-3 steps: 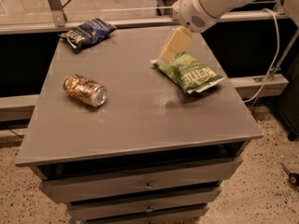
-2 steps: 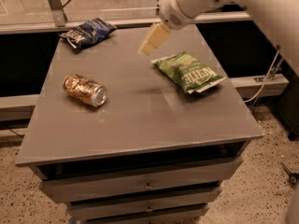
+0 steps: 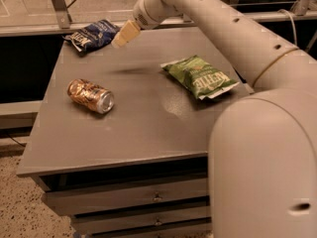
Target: Pick blue chip bag
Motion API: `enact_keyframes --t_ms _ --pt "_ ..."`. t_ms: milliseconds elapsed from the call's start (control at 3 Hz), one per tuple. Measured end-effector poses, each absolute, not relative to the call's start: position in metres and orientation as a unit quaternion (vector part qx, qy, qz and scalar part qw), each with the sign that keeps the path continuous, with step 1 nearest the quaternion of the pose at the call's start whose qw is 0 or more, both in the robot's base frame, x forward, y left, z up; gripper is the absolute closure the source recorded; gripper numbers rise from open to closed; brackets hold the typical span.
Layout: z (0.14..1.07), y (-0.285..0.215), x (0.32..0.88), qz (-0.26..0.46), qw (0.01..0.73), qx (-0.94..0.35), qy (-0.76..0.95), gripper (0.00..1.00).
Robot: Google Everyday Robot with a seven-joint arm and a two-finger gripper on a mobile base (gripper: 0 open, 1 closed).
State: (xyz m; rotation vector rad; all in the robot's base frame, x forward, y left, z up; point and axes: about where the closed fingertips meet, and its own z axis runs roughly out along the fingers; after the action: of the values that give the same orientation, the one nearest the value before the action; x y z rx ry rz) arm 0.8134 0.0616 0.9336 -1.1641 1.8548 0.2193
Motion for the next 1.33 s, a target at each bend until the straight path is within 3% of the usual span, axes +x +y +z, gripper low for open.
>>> enact_keyframes --t_ms 333,1333 --pt "0.903 0.105 0.856 0.126 0.46 -0.419 0.773 0.0" --pt "0.869 0.135 0.928 0.196 0.51 -0.343 0.765 0.0"
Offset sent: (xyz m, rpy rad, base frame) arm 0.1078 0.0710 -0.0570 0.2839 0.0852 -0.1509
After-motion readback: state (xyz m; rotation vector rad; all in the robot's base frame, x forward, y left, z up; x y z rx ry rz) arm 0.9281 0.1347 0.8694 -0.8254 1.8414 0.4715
